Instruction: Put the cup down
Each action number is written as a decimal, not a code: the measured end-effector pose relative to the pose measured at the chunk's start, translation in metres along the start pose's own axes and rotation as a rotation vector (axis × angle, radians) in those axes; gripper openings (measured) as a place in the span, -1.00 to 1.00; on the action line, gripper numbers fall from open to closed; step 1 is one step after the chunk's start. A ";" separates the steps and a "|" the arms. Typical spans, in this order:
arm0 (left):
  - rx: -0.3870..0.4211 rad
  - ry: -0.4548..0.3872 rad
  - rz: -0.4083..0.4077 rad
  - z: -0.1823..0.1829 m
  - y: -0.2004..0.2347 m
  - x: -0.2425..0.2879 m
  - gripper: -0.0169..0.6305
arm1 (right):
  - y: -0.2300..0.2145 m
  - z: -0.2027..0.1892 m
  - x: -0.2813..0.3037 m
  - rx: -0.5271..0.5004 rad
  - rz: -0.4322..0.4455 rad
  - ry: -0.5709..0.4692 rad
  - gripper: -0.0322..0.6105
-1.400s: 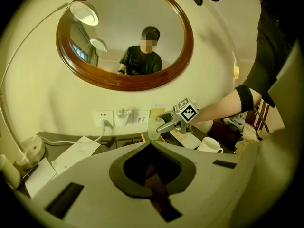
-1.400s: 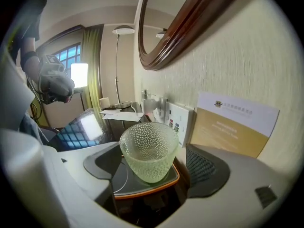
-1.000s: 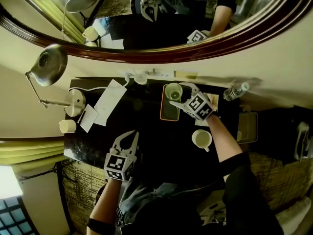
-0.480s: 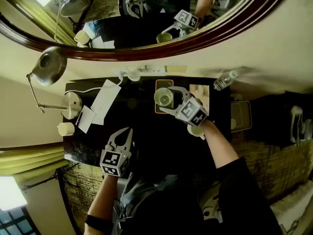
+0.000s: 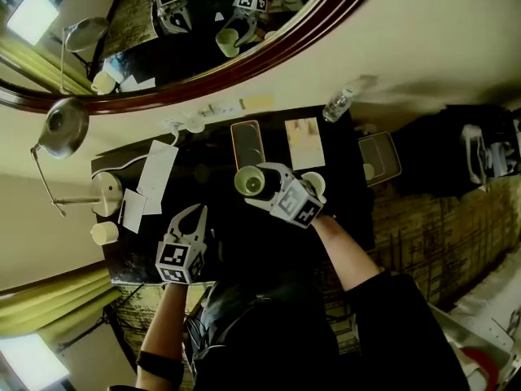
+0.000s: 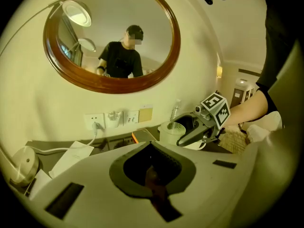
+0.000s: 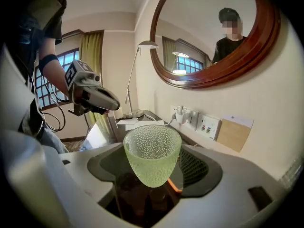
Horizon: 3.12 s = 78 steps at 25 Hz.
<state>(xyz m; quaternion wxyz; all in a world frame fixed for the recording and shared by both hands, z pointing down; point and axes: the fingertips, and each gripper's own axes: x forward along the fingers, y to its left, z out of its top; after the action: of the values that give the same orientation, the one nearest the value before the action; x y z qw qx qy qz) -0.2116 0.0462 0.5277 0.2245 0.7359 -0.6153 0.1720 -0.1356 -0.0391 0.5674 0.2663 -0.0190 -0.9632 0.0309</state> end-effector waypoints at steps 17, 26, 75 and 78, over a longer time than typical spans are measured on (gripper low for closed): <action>0.057 -0.019 -0.049 0.003 0.007 -0.008 -0.94 | 0.044 -0.108 0.029 0.142 -0.108 0.117 0.32; 0.050 -0.025 -0.051 0.003 -0.004 -0.016 -0.94 | 0.050 -0.133 0.021 0.164 -0.141 0.168 0.42; -0.011 -0.121 -0.016 0.024 -0.003 -0.053 -0.94 | -0.003 -0.087 -0.259 0.489 -0.769 -0.087 -0.89; -0.005 -0.114 -0.008 0.020 -0.002 -0.056 -0.94 | -0.001 -0.091 -0.258 0.489 -0.766 -0.079 -0.89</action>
<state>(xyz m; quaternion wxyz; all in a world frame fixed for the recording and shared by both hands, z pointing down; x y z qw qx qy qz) -0.2205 0.0815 0.4811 0.1915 0.7465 -0.6244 0.1272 0.1321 -0.0492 0.5132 0.2183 0.4031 -0.8747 0.1572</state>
